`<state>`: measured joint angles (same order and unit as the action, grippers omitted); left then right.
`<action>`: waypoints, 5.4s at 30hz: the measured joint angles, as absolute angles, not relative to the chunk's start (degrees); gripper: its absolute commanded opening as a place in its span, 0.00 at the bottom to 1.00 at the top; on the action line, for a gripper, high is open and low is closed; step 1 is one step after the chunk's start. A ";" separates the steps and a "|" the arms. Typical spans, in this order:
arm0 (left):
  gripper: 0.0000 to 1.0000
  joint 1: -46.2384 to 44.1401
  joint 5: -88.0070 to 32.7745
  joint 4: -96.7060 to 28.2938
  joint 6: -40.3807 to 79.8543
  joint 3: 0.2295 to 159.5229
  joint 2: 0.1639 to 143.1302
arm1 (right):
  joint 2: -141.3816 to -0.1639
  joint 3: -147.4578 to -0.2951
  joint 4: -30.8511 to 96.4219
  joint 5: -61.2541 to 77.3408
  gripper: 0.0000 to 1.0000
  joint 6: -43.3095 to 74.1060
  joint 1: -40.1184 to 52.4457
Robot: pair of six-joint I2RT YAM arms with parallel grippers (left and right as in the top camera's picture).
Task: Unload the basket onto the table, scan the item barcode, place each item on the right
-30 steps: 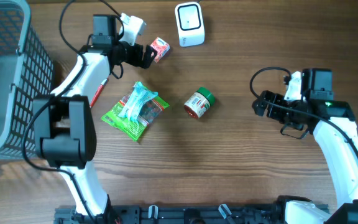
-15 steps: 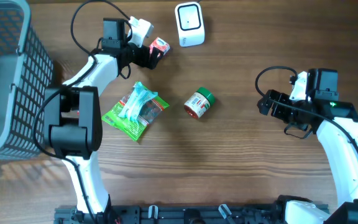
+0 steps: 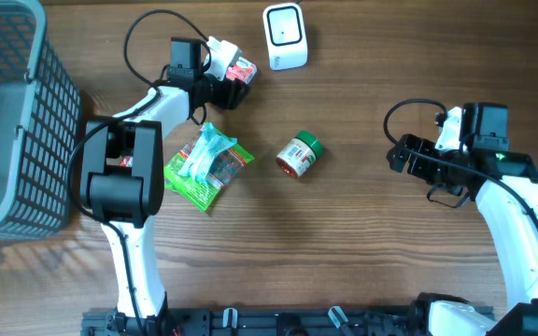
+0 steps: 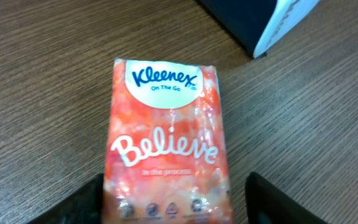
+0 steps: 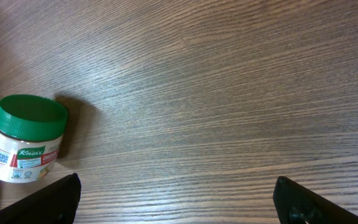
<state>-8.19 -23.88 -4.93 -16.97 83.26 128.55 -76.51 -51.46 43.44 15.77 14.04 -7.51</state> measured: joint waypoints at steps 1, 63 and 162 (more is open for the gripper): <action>0.54 -8.19 -23.88 -4.91 -17.08 83.26 128.55 | -76.51 -51.46 43.44 15.77 1.00 14.04 -7.51; 1.00 -2.90 -0.91 -61.10 12.34 83.59 91.20 | -76.51 -51.48 44.27 25.30 1.00 13.87 -4.51; 1.00 -3.05 -0.89 -61.25 12.34 83.59 91.20 | -117.97 -88.40 60.64 8.75 0.73 34.37 29.23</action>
